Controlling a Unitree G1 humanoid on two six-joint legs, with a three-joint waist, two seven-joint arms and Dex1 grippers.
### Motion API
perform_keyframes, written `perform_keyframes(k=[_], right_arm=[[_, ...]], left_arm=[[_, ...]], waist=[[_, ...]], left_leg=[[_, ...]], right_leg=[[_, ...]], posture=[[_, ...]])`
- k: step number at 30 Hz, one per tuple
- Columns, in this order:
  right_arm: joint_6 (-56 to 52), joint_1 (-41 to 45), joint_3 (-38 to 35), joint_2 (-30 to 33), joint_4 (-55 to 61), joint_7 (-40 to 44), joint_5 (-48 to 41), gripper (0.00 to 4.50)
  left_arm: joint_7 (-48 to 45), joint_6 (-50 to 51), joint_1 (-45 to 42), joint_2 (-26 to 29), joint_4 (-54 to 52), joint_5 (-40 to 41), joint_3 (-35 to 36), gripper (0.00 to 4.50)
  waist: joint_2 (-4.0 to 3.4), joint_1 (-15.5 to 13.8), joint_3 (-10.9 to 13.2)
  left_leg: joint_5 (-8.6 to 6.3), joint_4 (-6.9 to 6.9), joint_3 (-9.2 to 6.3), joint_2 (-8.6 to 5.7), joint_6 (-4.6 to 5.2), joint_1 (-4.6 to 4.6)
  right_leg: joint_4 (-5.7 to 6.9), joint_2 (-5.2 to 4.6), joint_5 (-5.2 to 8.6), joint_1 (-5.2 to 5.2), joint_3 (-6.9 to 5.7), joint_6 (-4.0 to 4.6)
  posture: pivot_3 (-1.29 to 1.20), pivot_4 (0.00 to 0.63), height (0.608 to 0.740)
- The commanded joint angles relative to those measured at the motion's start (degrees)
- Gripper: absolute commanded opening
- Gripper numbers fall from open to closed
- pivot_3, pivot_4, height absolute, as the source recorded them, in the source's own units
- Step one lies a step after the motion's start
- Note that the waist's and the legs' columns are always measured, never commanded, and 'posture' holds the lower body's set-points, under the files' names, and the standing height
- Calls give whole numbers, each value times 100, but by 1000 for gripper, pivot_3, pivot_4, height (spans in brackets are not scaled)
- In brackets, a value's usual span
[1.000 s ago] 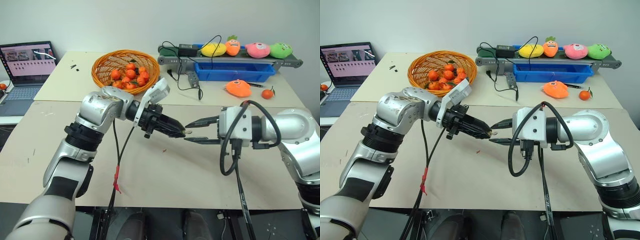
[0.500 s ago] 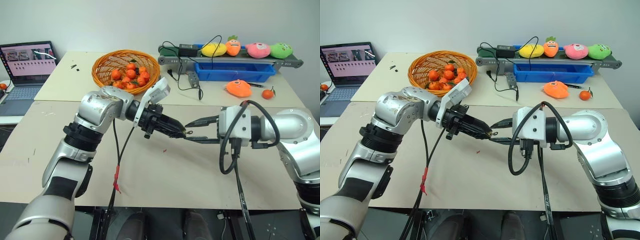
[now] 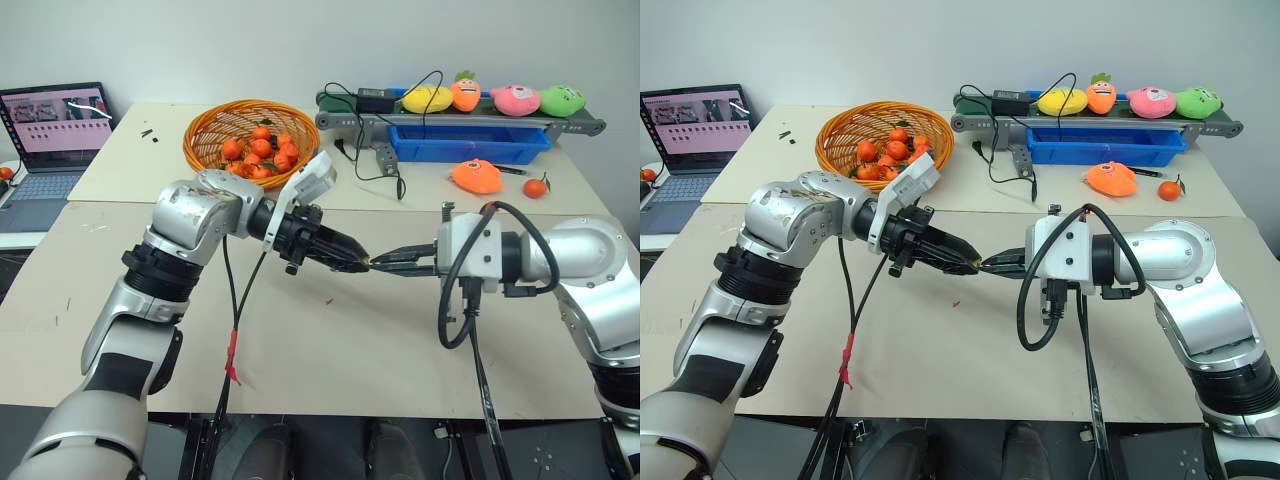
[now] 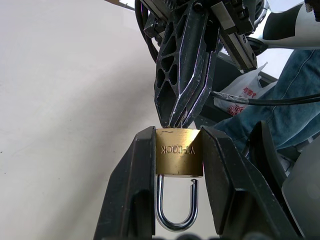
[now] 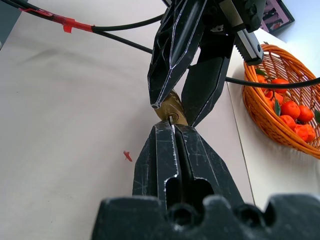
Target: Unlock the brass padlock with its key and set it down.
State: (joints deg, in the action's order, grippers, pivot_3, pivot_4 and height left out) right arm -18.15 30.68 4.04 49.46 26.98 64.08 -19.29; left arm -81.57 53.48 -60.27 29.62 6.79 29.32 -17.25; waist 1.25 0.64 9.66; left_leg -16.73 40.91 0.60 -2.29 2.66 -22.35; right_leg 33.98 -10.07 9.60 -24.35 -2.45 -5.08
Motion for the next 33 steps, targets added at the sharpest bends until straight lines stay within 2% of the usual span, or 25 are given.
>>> perform_keyframes(k=[1, 7, 12, 17, 21, 25, 31, 33], right_arm=[[-119, 89, -149, 52, 43, -28, -118, 25], [-1265, 203, -77, 203, 72, 54, -680, 25], [-1815, 337, -83, 296, 97, 35, -943, 25], [-1943, 358, -45, 366, 84, 25, -920, 25], [-1494, 313, 27, 400, 56, 34, -577, 25], [-1215, 319, 21, 341, 96, 51, -480, 1141], [-779, 366, -1, 280, 105, 40, -295, 3156], [-612, 372, -9, 281, 80, 47, -213, 3156]], left_arm=[[0, -117, -127, -15, -171, 28, 40, 815], [-18, -613, -87, 27, -483, -200, -127, 815], [45, -730, -61, 18, -619, -241, -138, 815], [86, -798, -29, 26, -618, -273, -146, 815], [165, -711, -57, -25, -517, -222, -109, 815], [181, -713, -57, -42, -468, -214, -112, 815], [263, -564, -113, -112, -369, -123, -49, 815], [285, -515, -123, -129, -349, -108, -24, 815]], waist=[[0, 0, 0], [0, -1, 0], [0, -6, 0], [0, -6, 0], [0, -5, 0], [0, -4, 0], [0, -3, 0], [0, -2, 0]], left_leg=[[0, 0, 0, 0, 0, 0], [0, 0, -1, 0, 0, -1], [-1, 0, -2, 1, 2, -1], [-2, 0, -2, 1, 4, -1], [-2, 0, -2, 0, 3, -1], [-2, 0, -1, 0, 3, -1], [-1, 1, -1, 0, 2, -1], [-1, 1, -1, 0, 2, 0]], right_leg=[[0, 0, 0, 0, 0, 0], [0, 0, 0, 0, 0, 0], [-1, 0, 0, 0, 0, 1], [-1, 0, 0, 0, 0, 0], [-1, 0, 0, 0, 0, 0], [-1, 0, 0, 0, 0, 0], [-1, 0, 0, 0, 0, 0], [0, 0, 0, 0, 0, 0]], posture=[[0, 150, 740], [0, 150, 740], [0, 150, 740], [0, 150, 740], [0, 150, 740], [0, 150, 740], [0, 150, 740], [0, 150, 740]])
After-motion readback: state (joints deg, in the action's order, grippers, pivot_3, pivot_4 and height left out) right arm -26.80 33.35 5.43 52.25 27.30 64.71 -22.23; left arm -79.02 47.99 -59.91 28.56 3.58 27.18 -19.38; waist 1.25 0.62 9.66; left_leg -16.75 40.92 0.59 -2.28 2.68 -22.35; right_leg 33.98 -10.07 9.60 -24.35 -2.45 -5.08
